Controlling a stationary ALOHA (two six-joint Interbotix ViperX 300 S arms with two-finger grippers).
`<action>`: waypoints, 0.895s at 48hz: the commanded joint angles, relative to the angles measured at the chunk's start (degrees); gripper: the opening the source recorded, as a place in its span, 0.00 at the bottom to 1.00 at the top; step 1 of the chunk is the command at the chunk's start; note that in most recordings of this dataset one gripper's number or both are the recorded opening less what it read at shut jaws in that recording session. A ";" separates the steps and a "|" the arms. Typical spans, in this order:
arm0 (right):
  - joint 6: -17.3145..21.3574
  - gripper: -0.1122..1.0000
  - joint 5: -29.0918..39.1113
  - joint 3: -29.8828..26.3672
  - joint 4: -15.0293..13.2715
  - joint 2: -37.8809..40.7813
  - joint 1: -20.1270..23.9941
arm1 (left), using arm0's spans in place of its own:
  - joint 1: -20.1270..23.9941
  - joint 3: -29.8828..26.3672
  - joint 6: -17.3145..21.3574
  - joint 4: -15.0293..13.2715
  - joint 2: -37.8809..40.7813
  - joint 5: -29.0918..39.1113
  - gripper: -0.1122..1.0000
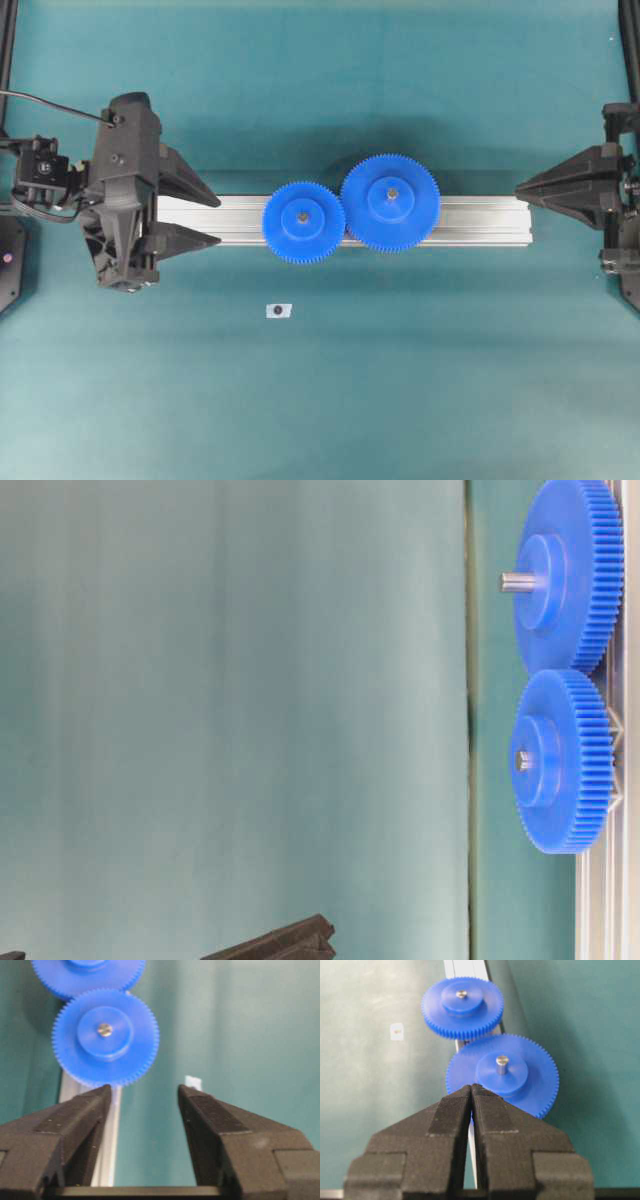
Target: Find the location of the shaft and insert the small gear.
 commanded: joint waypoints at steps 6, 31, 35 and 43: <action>0.35 0.20 -0.53 -0.09 0.09 -0.09 -0.09 | 0.18 -0.70 -0.09 0.00 -0.35 -0.53 0.62; 0.35 0.20 -0.53 0.44 0.00 -1.49 -0.18 | 0.18 -0.62 -0.09 0.00 -0.35 -0.53 0.62; 0.35 0.20 -0.44 0.44 0.09 -1.58 -0.09 | 0.18 -0.62 -0.09 0.00 -0.35 -0.53 0.62; 0.35 0.20 -0.44 0.44 0.09 -1.49 -0.09 | 0.18 -0.62 -0.09 0.00 -0.35 -0.53 0.62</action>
